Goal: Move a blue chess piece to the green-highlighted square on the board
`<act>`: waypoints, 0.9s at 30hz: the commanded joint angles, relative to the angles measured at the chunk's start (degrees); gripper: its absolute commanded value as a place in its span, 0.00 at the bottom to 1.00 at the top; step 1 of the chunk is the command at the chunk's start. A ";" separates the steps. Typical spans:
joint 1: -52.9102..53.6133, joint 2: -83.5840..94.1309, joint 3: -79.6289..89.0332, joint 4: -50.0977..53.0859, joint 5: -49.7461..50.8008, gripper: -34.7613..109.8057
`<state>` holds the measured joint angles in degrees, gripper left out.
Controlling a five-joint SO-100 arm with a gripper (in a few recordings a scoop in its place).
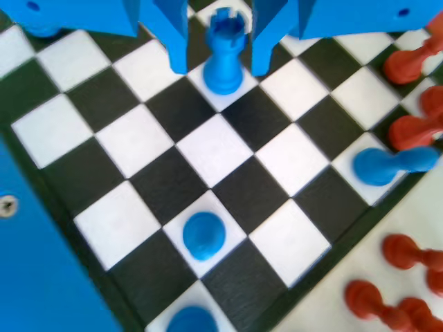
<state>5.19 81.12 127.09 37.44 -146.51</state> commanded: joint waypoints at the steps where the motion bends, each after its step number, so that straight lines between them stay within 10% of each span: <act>1: 0.35 1.14 0.70 -0.70 -1.23 0.30; 27: -0.09 -0.62 -13.27 10.55 3.96 0.25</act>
<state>5.19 79.45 117.60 46.23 -142.91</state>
